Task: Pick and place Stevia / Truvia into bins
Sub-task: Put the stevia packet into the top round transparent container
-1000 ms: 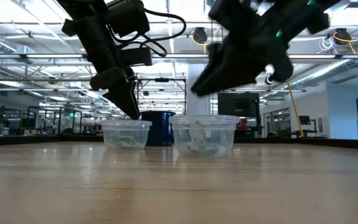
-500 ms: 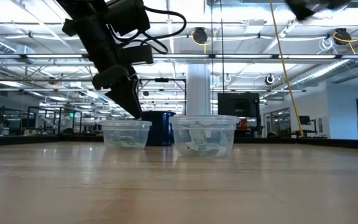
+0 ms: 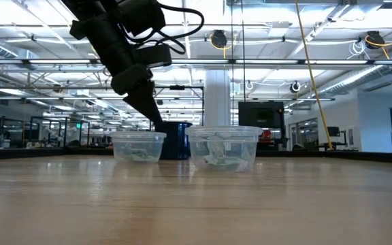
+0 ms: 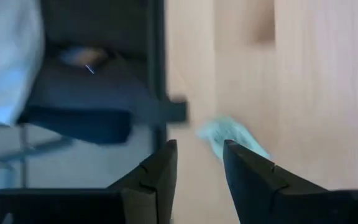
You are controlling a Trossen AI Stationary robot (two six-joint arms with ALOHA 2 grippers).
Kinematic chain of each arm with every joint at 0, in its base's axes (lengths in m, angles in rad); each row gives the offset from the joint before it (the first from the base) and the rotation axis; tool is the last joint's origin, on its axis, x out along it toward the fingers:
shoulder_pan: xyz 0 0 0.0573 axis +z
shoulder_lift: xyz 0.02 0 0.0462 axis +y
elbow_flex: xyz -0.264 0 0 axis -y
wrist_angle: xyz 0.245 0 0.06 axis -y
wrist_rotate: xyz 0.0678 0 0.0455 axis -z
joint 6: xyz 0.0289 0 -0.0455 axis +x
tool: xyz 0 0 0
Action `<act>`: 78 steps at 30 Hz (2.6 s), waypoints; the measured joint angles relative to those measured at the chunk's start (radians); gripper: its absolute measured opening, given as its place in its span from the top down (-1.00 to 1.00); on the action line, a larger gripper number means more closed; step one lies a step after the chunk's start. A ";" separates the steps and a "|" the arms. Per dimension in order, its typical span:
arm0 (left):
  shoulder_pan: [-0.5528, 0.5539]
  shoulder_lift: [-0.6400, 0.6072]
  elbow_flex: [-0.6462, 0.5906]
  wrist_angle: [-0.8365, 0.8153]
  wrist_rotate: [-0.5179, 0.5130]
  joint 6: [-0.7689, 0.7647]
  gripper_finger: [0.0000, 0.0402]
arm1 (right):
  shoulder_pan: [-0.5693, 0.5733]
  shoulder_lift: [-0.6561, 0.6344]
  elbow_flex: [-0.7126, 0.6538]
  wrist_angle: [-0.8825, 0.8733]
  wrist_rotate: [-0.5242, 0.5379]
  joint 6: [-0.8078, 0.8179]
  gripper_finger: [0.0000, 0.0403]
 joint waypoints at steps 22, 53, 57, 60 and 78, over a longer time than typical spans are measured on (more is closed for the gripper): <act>0.000 0.000 0.000 0.019 0.000 0.024 0.21 | 0.025 0.190 0.003 -0.098 0.026 -0.025 0.61; -0.175 -0.058 0.002 0.394 0.039 0.616 0.21 | -0.661 -0.036 -0.003 0.050 0.411 -0.616 1.00; -0.178 -0.058 0.001 0.341 0.033 0.631 0.21 | -0.755 -0.038 -0.002 0.197 0.300 -0.805 1.00; -0.178 -0.058 0.001 0.311 0.032 0.648 0.21 | -0.810 -0.035 -0.002 0.281 0.199 -0.853 1.00; -0.175 -0.058 0.001 0.398 -0.010 0.810 0.24 | -0.939 -0.035 -0.001 0.492 0.043 -1.006 1.00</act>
